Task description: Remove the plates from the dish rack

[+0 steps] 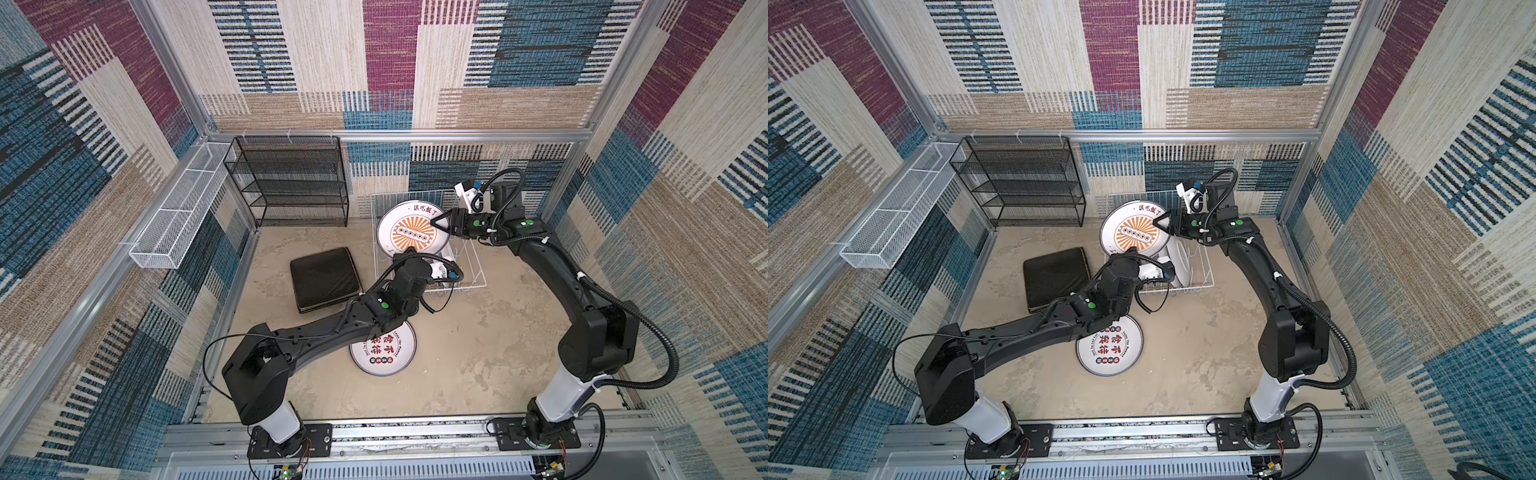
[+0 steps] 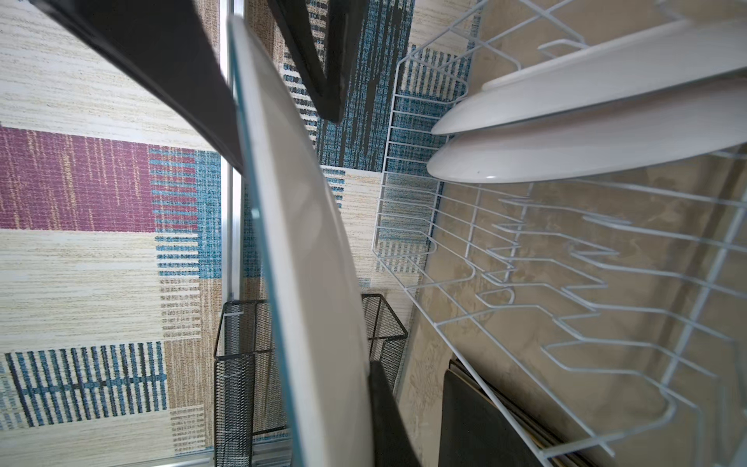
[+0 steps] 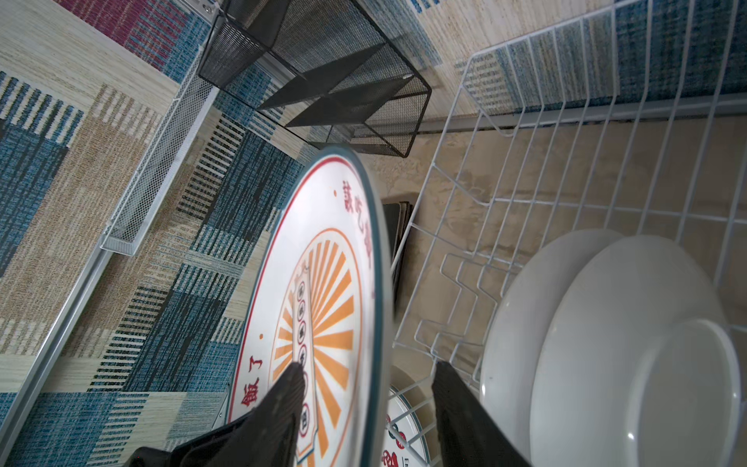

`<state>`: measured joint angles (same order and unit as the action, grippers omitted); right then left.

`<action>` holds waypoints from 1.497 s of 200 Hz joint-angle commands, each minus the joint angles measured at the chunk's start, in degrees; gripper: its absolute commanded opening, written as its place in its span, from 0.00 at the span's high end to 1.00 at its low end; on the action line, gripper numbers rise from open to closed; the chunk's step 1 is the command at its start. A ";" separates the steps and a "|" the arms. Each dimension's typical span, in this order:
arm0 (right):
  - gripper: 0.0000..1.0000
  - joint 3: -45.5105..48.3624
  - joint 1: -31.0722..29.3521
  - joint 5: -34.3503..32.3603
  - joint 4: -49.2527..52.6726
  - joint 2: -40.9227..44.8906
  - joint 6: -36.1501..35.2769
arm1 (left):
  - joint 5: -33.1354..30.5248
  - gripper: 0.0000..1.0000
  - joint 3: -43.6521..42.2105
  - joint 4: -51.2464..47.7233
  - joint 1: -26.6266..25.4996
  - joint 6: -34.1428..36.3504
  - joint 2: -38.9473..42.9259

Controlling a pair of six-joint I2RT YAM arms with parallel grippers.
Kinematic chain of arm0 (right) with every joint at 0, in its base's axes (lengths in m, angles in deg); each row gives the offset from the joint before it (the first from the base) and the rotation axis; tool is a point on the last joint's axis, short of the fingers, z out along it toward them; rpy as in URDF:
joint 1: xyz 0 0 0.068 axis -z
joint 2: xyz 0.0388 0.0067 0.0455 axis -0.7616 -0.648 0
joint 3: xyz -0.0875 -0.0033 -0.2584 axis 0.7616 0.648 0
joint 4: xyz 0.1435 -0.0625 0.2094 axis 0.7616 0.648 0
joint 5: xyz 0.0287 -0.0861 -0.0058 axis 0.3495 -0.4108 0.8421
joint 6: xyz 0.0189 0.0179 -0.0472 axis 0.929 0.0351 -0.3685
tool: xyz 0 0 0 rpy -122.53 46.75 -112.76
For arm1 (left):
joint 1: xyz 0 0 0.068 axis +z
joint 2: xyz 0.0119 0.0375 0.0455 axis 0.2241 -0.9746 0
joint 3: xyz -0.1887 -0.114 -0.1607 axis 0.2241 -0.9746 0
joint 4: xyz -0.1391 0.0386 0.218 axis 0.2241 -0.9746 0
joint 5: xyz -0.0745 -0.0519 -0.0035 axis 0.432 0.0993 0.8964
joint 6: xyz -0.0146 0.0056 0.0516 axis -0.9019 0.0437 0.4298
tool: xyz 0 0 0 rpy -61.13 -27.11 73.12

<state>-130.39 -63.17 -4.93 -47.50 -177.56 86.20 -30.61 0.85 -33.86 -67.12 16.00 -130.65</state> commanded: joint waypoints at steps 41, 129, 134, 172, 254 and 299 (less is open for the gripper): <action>0.67 1.52 -0.68 3.87 -3.78 -0.46 3.95 | -0.88 1.00 -1.90 7.96 -0.16 2.02 0.05; 1.00 1.53 -0.76 7.59 -5.58 -1.28 5.07 | -0.89 0.82 -1.15 2.15 1.20 -5.10 1.25; 1.00 1.53 -0.76 7.55 -5.88 -1.35 5.26 | -0.68 0.78 -0.94 1.14 1.24 -5.91 1.35; 1.00 2.65 0.39 6.97 -11.42 -0.48 8.85 | 0.70 0.27 0.14 -6.67 1.68 -14.99 3.61; 1.00 9.17 2.66 -2.69 -20.92 4.93 11.90 | 21.49 0.01 1.60 -29.24 10.05 -55.85 18.96; 1.00 11.51 2.69 -2.05 -23.56 6.14 11.81 | 54.39 0.01 4.60 -33.51 28.24 -82.87 20.48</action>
<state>-119.94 -60.53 -6.94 -65.29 -172.58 97.24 0.25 3.86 -63.98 -45.46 -45.85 -109.33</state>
